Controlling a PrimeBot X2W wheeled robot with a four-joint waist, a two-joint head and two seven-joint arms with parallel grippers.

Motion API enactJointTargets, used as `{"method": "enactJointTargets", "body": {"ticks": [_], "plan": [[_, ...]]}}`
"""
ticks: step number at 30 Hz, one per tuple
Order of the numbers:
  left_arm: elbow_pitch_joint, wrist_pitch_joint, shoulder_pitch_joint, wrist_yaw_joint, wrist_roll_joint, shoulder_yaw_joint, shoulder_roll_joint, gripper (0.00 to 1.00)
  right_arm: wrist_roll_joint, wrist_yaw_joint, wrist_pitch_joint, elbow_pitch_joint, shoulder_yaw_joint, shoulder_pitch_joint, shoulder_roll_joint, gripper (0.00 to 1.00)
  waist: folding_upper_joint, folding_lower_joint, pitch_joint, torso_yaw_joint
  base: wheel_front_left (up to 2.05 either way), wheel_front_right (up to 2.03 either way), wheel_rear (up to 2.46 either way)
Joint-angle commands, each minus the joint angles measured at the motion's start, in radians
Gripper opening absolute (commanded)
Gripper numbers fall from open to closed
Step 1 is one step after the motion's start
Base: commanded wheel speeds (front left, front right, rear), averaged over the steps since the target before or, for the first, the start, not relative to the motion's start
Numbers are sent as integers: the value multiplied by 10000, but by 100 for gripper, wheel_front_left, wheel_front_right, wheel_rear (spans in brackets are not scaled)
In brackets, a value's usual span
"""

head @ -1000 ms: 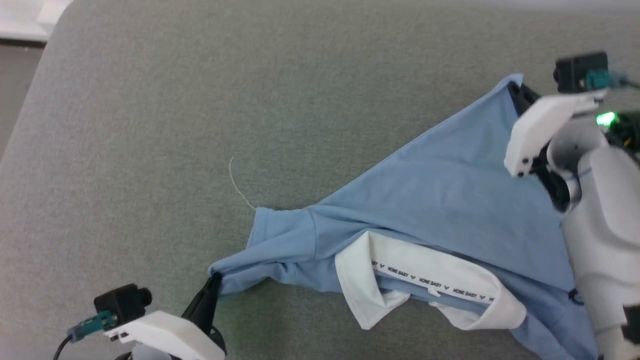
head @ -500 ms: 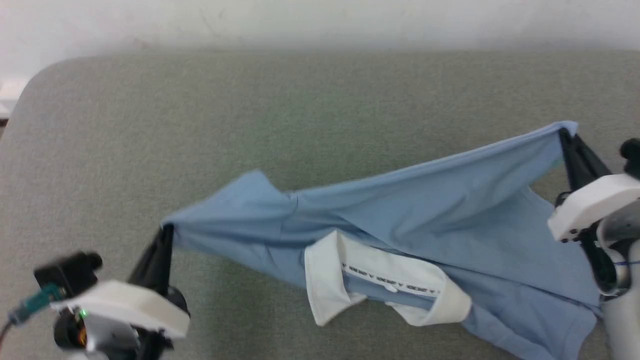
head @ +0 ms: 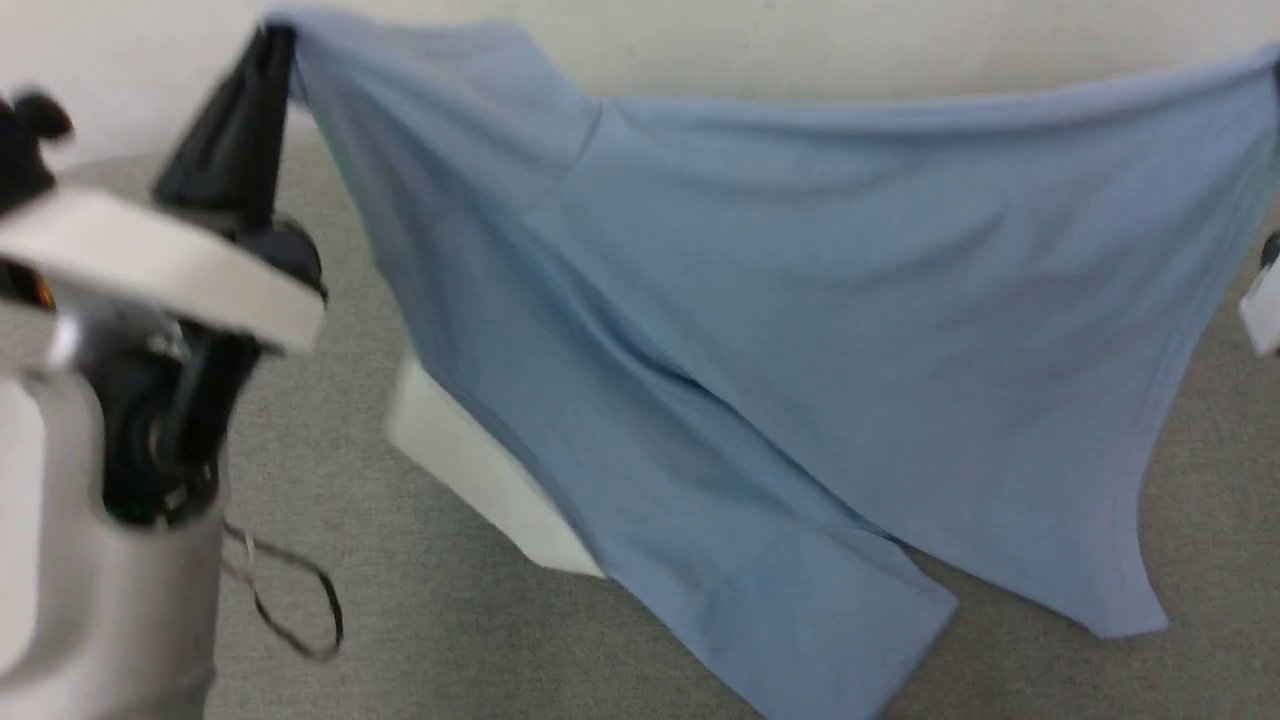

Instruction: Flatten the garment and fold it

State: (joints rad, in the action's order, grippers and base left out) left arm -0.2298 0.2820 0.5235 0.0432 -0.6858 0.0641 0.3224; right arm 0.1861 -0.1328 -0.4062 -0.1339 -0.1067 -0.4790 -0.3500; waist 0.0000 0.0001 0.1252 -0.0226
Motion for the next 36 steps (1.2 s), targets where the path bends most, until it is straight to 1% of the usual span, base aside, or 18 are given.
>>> {"method": "enactJointTargets", "body": {"ticks": [1, 5, 9, 15, 17, 23, 28, 33, 36], "plan": [[128, 26, 406, -63, -22, -12, 57, 0, 56, 21, -97, -45, 84, -296, -79, 0, 0, -1, 221, -97, 0, 0, 0], [923, 298, 2254, -37, -61, 38, 60, 0, 201, 21, -650, 332, 581, -1626, -471, 0, 0, -1, 792, -256, 0, 0, 0], [1735, 354, 4173, 103, 139, -30, 153, 0, 288, 21, -963, 1030, 1267, -3189, -631, 0, 0, -1, 1688, -472, 0, 0, 0], [2981, -55, 7079, 359, 775, -133, 376, 0, 17, 21, -809, 2515, 1884, -5677, -484, 0, 0, -1, 3135, -758, 0, 0, 0], [3353, -405, 8064, 293, 910, -149, 377, 0, -150, 21, -658, 3018, 1914, -6468, -347, 0, 0, -1, 3584, -831, 0, 0, 0], [4698, -1738, 10660, 203, 1390, -163, 287, 0, -1034, 21, 101, 4284, 1617, -8530, 174, 0, 0, -1, 4529, -978, 0, 0, 0], [5333, -3058, 12198, 90, 1665, -171, 98, 0, -1976, 21, 943, 4830, 827, -9893, 632, 0, 0, -1, 4948, -996, 0, 0, 0], [5737, -4301, 13084, -182, 1628, -302, -90, 0, -2699, 21, 1919, 5093, 180, -10605, 951, 0, 0, -1, 5068, -944, 0, 0, 0], [6169, -4241, 12965, -406, 1515, -236, -38, 0, -2833, 21, 2328, 5423, 202, -10594, 943, 0, 0, -1, 5098, -840, 0, 0, 0]]}}
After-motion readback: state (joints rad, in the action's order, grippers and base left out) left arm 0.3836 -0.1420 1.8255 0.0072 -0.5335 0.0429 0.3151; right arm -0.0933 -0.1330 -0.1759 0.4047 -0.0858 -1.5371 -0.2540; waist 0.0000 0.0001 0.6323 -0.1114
